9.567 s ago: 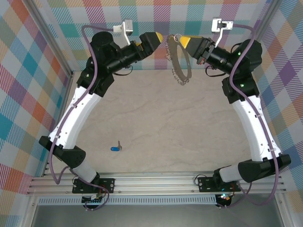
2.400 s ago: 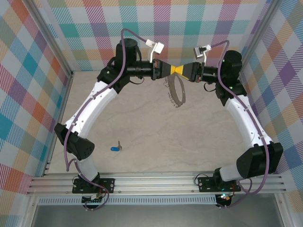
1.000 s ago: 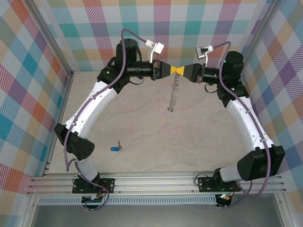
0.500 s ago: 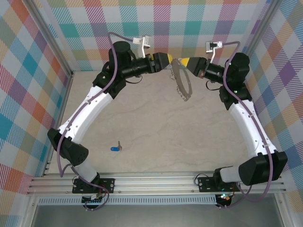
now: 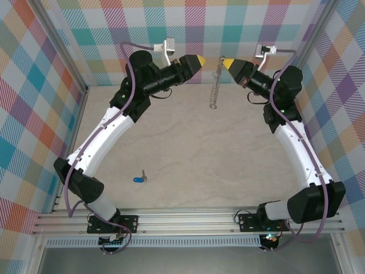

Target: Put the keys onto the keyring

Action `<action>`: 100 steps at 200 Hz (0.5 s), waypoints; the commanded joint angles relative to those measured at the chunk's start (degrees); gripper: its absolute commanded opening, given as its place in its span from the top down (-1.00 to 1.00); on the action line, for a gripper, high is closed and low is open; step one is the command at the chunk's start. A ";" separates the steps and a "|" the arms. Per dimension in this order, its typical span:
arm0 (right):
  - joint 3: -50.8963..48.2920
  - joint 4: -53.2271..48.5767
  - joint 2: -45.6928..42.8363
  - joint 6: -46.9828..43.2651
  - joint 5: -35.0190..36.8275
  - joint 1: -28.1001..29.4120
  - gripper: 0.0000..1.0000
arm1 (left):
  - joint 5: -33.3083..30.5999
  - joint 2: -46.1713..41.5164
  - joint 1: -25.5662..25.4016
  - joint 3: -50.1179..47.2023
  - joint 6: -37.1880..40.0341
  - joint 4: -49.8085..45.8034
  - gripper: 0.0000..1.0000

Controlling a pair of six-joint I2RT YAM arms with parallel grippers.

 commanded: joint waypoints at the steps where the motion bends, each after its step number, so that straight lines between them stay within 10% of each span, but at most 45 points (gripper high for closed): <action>1: -0.70 4.44 -0.20 1.39 2.00 0.75 1.00 | 3.18 1.94 -0.64 0.44 -2.72 6.06 0.03; 100: -1.84 5.68 1.12 2.72 1.50 2.81 1.00 | 3.55 4.31 -1.36 -0.24 -4.87 8.69 0.15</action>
